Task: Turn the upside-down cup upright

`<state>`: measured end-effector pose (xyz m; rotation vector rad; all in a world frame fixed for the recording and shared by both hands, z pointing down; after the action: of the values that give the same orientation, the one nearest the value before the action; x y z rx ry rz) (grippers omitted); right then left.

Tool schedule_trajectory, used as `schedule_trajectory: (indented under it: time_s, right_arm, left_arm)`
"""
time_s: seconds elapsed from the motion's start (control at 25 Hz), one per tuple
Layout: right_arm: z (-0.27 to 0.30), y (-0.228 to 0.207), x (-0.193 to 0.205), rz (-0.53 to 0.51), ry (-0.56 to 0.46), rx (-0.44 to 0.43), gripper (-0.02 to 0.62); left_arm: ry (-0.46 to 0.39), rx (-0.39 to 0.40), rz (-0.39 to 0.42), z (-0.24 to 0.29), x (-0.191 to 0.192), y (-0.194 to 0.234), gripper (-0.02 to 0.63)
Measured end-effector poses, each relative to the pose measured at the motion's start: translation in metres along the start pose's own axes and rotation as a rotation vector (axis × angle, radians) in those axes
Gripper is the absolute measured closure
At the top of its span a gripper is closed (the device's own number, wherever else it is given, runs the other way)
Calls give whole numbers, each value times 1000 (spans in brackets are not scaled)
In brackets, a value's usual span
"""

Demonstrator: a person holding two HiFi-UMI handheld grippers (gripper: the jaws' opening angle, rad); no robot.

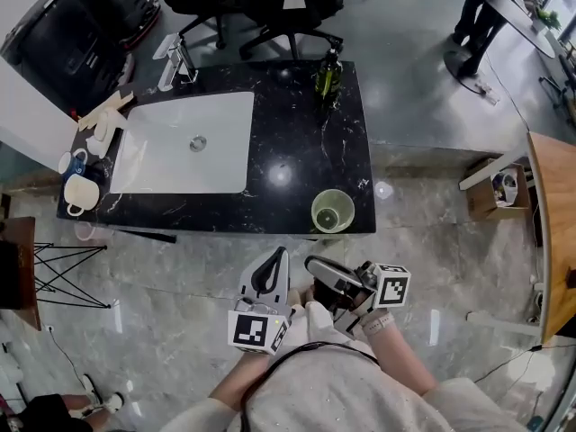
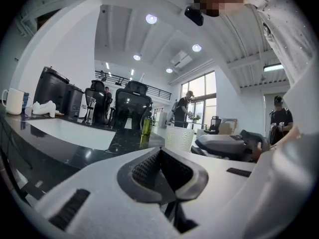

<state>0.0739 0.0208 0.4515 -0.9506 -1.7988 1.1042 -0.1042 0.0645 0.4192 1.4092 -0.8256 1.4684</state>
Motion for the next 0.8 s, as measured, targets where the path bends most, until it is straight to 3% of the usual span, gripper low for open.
schedule_trajectory:
  time_s: [0.2,0.28,0.6,0.8]
  right_arm:
    - [-5,22,-4,-331,29,325,583]
    - [-5,28,-2,-465,41,417,586]
    - [-4,48,6,-827,12,634,588]
    - [-12,48,8,-883,-16,740,588]
  left_arm:
    - [8,50,-12,11,8,-17,601]
    - [10,62,-13,13,10,-22,601]
    - [-11,87,-11,20,6,-38,601]
    - [-10,86,-13,21,8,-45,601]
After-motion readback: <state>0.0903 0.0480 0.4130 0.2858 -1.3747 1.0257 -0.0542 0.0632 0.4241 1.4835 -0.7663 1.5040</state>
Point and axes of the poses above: the fingertips, and each gripper's own axes: z forward along the fingers, y to its left, x out of its underside, the point moved 10 cm from there along -z, backward along the fingers, and after that the axes turned 1 degree about z, right-handed, at the moved point
